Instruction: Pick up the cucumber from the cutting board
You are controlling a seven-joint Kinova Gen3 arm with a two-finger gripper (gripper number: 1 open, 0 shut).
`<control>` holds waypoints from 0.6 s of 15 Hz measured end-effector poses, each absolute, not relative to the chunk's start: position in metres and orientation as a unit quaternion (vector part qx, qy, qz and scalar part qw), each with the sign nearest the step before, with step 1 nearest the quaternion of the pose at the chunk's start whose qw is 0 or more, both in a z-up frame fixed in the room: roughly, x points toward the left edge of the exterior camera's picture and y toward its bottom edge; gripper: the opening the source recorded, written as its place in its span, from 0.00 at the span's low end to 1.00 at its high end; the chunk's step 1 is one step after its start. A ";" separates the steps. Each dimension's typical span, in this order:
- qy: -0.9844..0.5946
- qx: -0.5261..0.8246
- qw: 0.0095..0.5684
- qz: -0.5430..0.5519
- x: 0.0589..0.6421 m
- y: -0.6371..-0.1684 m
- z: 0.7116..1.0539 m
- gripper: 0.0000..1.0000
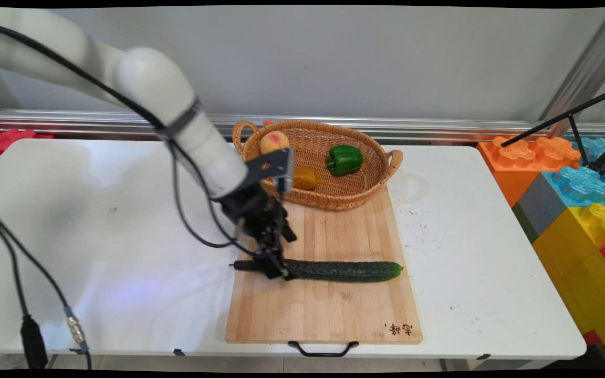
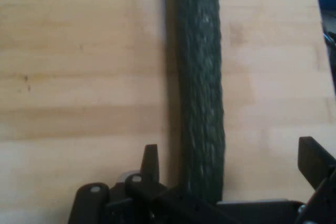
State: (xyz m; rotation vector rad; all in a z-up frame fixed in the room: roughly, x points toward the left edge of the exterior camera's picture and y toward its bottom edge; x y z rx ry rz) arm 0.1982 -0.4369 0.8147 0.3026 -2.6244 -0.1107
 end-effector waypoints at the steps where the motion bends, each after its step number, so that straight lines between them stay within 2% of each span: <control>1: -0.962 0.110 0.247 -0.041 0.191 -0.440 0.810 1.00; 9: -0.963 0.094 0.245 -0.059 0.135 -0.468 0.770 1.00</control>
